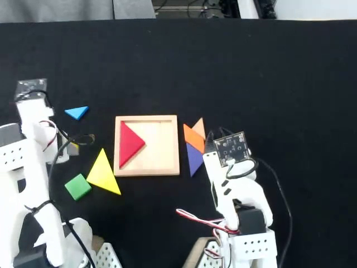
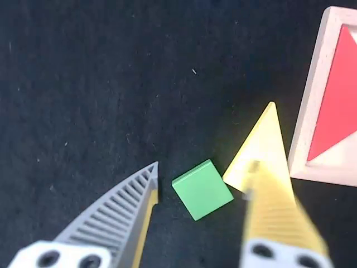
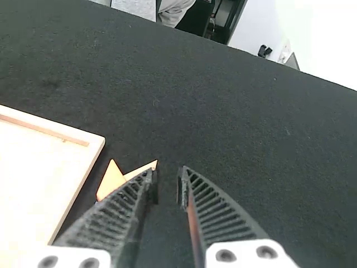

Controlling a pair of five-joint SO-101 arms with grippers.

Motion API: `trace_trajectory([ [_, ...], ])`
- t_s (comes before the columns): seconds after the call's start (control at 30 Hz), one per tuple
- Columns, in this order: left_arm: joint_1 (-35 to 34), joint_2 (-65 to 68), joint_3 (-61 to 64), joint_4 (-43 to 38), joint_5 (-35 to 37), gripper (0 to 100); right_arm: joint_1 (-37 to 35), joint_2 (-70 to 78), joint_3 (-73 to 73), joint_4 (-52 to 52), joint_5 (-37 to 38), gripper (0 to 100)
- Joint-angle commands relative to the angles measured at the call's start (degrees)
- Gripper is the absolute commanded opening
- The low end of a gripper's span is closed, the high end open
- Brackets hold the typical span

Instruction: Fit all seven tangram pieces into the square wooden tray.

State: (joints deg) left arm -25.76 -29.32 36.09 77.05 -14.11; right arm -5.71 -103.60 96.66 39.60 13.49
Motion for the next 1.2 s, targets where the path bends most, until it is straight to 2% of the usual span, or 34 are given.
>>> trace_trajectory([
  [0.0, 2.6, -1.3, 2.2, -1.8, -1.8, 4, -0.8, -2.9, 0.0, 0.0, 0.4, 7.9],
  [0.03, 3.4, -1.3, 3.4, -2.1, -1.7, 2, -0.7, -2.9, 0.0, 0.0, 0.4, 7.9],
  [0.17, 8.2, -1.3, 8.0, -2.5, -1.6, 5, -0.7, -2.9, 0.0, 0.3, 0.4, 7.9],
  [0.23, 8.0, -1.8, 9.0, -2.5, -1.6, 3, -1.0, -2.5, 0.0, 0.3, 0.5, 7.9],
  [0.3, 2.7, -1.9, 9.0, -2.5, -1.6, 3, -1.1, -2.5, 0.0, 1.2, 0.8, 7.9],
  [0.37, -7.1, -2.5, 8.4, -4.0, -1.9, 3, -2.9, -2.5, -0.1, 1.8, 1.0, 7.9],
  [0.47, -22.8, -4.3, 10.3, -11.2, -2.0, 3, -7.8, -2.5, -1.5, 3.4, 4.2, 7.9],
  [0.53, -29.8, -5.0, 14.0, -14.9, -3.3, 3, -11.4, -2.4, -3.8, 5.3, 6.5, 7.9],
  [0.63, -33.5, -5.2, 21.8, -18.5, -10.6, 3, -14.9, -2.3, -8.2, 7.8, 6.5, 7.8],
  [0.73, -35.1, -5.4, 28.4, -24.1, -12.8, 3, -17.8, -1.3, -11.0, 10.0, 6.2, 7.7],
  [0.83, -33.8, -5.4, 30.0, -25.4, -12.8, 3, -20.5, 3.5, -12.7, 9.8, 3.0, 7.7],
  [0.93, -28.5, -5.8, 28.4, -21.8, -12.3, 3, -22.1, 11.0, -17.4, 8.8, 1.1, 7.7],
  [1.07, -18.2, -5.7, 22.7, -15.8, -6.2, 4, -21.8, 24.0, -26.1, 8.9, -2.5, 7.8],
  [1.17, -8.8, -5.4, 17.5, -10.7, -0.4, 13, -17.9, 32.9, -27.7, 6.5, -5.2, 7.7],
])
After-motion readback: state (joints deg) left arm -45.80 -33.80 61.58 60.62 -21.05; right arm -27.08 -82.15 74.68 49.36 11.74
